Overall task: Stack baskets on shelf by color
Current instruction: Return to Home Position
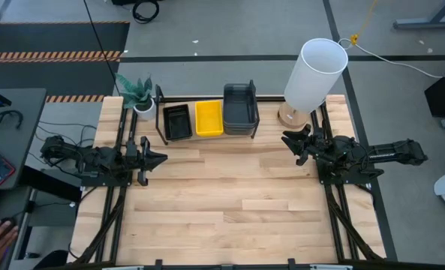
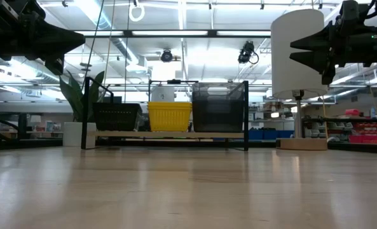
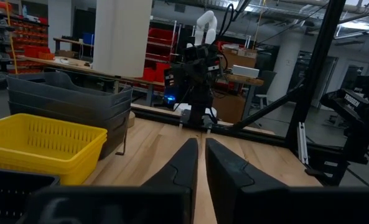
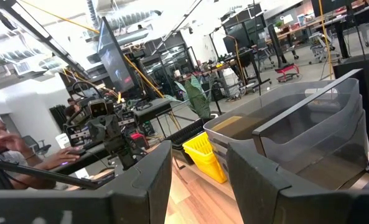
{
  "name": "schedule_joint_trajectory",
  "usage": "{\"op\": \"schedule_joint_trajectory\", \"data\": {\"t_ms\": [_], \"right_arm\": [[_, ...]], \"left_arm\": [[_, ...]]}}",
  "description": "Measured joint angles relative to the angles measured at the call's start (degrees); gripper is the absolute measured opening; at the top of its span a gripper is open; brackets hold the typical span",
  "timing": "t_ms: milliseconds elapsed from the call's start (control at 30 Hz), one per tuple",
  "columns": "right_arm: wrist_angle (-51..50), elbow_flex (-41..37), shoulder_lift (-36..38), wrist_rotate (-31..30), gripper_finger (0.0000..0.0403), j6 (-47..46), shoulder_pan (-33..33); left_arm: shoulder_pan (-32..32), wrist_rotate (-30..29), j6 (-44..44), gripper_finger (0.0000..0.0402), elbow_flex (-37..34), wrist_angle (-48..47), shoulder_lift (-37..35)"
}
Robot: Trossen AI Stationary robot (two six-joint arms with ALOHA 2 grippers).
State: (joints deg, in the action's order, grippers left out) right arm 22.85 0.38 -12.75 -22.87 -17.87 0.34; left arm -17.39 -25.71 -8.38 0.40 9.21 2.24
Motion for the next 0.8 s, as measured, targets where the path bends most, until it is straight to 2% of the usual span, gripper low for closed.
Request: {"op": "schedule_joint_trajectory", "data": {"t_ms": [800], "right_arm": [[0.0, 0.0, 0.0, 0.0, 0.0158, 0.0, 0.0]], "left_arm": [[0.0, 0.0, 0.0, 0.0033, 0.0, 0.0, 0.0]]}}
